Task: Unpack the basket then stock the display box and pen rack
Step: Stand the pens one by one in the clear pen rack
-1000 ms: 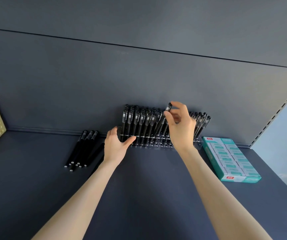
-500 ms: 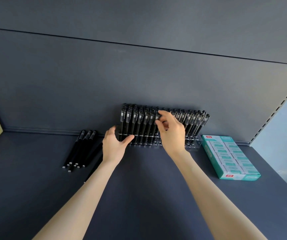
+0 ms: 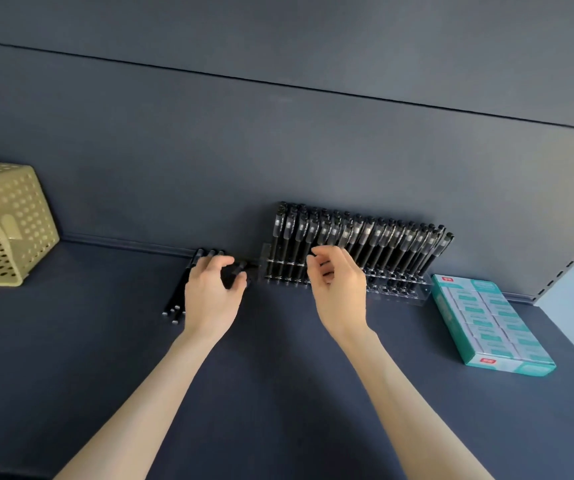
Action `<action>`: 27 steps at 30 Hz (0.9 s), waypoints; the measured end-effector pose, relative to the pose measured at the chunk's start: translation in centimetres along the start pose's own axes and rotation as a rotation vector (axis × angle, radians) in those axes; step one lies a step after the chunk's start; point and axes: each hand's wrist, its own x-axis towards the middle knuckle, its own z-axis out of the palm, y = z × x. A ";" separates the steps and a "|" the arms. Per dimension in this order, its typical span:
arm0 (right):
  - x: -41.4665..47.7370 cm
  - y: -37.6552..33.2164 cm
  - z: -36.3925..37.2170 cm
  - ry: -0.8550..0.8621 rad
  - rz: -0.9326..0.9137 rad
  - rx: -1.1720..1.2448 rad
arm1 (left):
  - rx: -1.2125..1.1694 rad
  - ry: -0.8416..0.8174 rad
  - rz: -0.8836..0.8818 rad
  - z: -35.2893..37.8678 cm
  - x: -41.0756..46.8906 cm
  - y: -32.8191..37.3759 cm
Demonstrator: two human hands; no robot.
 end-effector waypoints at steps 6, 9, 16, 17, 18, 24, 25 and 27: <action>-2.0 -2.2 6.1 -0.227 0.146 -0.097 | 0.210 -0.051 -0.124 -3.8 1.1 -4.3; -2.8 -3.2 9.2 -0.287 0.241 -0.258 | 0.280 -0.177 -0.125 -4.4 2.2 -5.9; -2.9 -5.7 14.6 -0.184 0.371 -0.392 | 0.173 -0.400 0.006 -5.9 5.5 -8.4; -2.9 -6.0 15.3 -0.181 0.387 -0.399 | 0.158 -0.434 0.003 -6.4 5.9 -8.8; -3.0 -6.2 15.8 -0.180 0.400 -0.403 | 0.159 -0.466 0.006 -6.7 6.3 -9.0; -2.3 -6.6 17.3 -0.127 0.524 -0.337 | 0.167 -0.577 0.010 -7.3 8.0 -9.9; -2.3 -6.5 17.3 -0.112 0.537 -0.321 | 0.186 -0.575 0.015 -7.1 8.0 -9.8; -2.4 -6.4 17.3 -0.090 0.553 -0.302 | 0.179 -0.566 -0.003 -6.9 8.0 -9.8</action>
